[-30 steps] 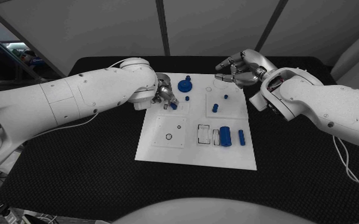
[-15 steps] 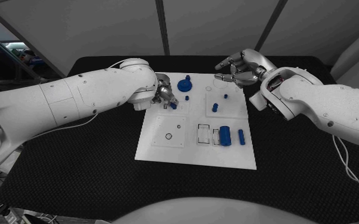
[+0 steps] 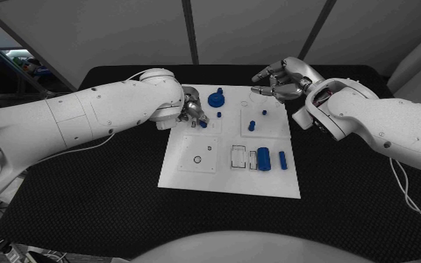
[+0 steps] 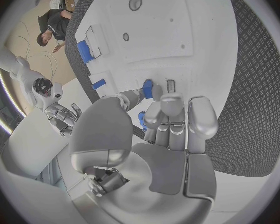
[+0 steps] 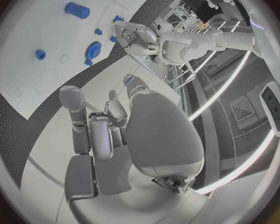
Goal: Assemble the parts on the task board
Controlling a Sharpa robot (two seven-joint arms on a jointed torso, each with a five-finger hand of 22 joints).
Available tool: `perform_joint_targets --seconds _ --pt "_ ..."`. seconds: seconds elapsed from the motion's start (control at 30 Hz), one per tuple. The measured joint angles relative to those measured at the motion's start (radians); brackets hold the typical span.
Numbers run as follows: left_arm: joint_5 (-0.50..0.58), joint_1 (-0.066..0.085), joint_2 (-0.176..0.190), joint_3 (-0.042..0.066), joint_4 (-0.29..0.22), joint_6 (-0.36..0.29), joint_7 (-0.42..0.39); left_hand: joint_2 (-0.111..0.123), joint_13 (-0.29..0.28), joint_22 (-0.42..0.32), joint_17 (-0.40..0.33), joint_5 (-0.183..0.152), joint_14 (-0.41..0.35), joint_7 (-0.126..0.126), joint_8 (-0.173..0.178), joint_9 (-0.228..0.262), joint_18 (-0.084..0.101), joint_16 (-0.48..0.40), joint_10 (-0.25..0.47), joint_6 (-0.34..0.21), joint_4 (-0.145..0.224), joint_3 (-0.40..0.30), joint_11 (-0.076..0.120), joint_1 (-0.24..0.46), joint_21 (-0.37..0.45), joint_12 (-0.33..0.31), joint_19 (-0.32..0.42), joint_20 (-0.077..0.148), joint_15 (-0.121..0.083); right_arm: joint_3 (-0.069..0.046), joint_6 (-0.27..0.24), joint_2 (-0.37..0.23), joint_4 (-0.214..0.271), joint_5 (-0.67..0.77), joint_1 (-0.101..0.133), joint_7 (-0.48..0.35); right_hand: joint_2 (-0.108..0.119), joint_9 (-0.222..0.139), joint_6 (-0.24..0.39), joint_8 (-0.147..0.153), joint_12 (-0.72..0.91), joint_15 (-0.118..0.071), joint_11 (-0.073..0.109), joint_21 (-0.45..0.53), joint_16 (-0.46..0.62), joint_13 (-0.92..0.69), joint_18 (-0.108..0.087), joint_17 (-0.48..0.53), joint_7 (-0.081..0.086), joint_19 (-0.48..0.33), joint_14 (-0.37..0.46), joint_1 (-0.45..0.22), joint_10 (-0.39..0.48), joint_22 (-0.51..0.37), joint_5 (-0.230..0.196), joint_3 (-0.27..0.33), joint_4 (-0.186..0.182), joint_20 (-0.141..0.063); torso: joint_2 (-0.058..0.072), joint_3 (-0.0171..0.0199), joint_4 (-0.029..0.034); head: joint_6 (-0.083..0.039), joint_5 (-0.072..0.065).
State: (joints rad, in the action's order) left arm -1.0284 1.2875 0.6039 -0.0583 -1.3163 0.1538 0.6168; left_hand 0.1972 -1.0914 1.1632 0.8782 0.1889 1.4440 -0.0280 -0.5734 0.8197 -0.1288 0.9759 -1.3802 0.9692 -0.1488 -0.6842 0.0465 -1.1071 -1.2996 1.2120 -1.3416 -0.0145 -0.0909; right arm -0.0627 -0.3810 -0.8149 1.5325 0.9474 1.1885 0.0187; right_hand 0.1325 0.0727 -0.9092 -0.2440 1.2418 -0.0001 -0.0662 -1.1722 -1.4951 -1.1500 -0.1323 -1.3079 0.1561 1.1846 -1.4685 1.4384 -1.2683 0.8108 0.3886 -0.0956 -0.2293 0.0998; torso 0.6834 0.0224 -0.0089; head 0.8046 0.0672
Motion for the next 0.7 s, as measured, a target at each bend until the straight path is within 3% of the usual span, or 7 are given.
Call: perform_joint_targets --seconds 0.23,0.7 --pt "-0.004 -0.001 0.000 0.000 0.000 0.003 0.000 0.003 -0.006 0.012 0.001 0.000 0.004 0.012 -0.008 0.002 0.000 0.000 -0.009 0.012 0.013 -0.001 0.009 0.024 -0.009 0.007 -0.007 0.000 -0.004 0.000 0.002 0.000 -0.001 0.000 0.000 0.000 0.000 0.000 0.000 0.000 0.000 0.000 0.000 0.000 0.000 0.000 0.000 0.000 0.000 0.000 0.000 0.000 0.000 0.000 0.000 0.000 0.000 0.000 0.000 0.0000 0.0000 0.001 -0.001" --pt "-0.006 -0.001 -0.001 0.000 0.002 0.007 -0.002 -0.001 -0.018 0.030 0.003 -0.001 0.004 0.026 -0.013 -0.002 0.000 0.000 -0.016 0.033 0.084 -0.006 0.016 0.072 -0.015 0.016 -0.016 0.009 -0.011 0.000 0.004 -0.002 -0.001 0.000 0.000 0.000 0.000 0.000 0.000 0.000 0.000 0.000 0.000 0.000 0.000 0.000 0.000 0.000 0.000 0.000 0.000 0.000 0.000 0.000 0.000 0.000 0.000 0.000 0.001 0.0001 0.0000 0.004 -0.003"
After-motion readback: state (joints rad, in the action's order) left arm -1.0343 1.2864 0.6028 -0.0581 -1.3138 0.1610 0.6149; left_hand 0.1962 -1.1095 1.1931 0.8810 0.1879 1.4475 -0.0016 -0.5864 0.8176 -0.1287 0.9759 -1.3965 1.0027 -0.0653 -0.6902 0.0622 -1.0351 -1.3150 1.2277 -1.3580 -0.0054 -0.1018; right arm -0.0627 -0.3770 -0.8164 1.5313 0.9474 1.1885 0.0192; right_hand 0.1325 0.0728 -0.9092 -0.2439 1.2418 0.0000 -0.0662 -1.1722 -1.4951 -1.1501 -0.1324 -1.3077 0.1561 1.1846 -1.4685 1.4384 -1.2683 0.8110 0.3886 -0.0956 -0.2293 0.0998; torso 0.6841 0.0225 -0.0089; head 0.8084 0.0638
